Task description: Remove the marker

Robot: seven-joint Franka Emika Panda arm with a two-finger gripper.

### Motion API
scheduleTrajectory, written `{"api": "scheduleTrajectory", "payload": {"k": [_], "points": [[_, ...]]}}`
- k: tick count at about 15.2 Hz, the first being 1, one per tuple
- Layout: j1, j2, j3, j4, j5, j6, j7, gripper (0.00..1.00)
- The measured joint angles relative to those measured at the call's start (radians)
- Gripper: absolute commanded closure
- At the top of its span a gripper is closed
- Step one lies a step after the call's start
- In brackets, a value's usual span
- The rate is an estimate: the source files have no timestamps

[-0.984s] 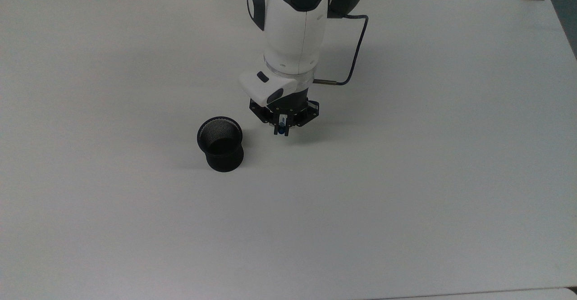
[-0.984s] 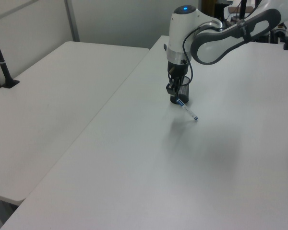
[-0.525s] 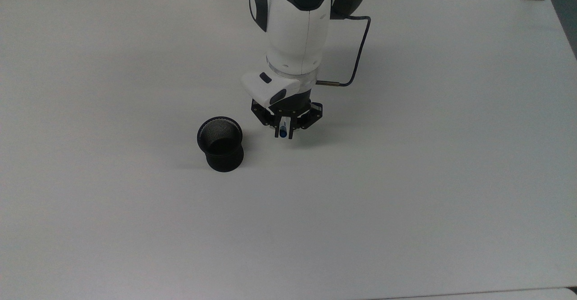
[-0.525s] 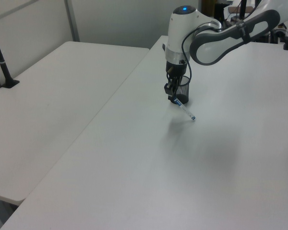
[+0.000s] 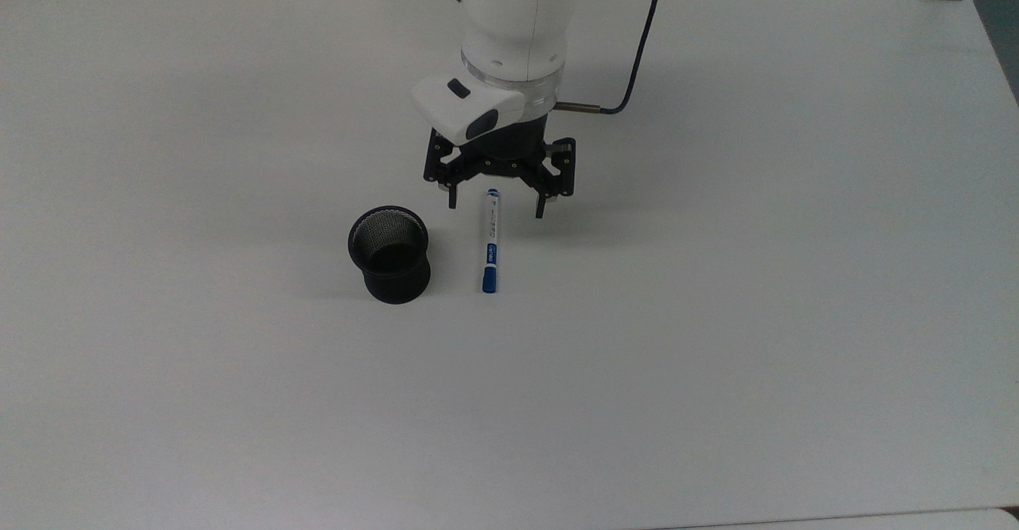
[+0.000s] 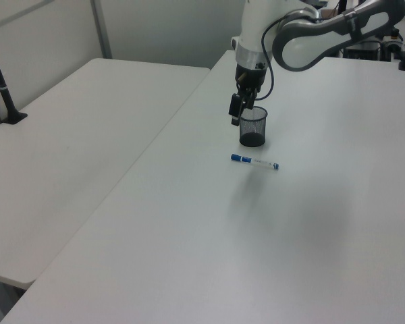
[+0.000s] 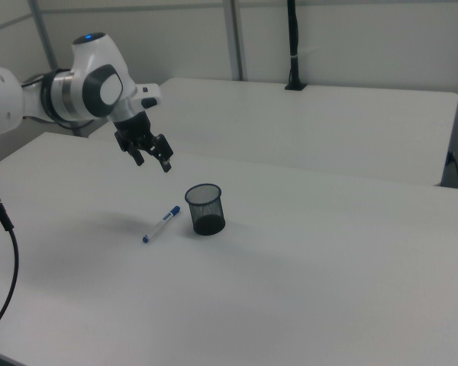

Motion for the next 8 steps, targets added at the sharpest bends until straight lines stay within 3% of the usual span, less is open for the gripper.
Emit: {"api": "scheduleTrajectory", "payload": {"k": [8], "points": [[-0.067,-0.202,-0.006,0.002,0.026,-0.343,-0.247,0.0]]}}
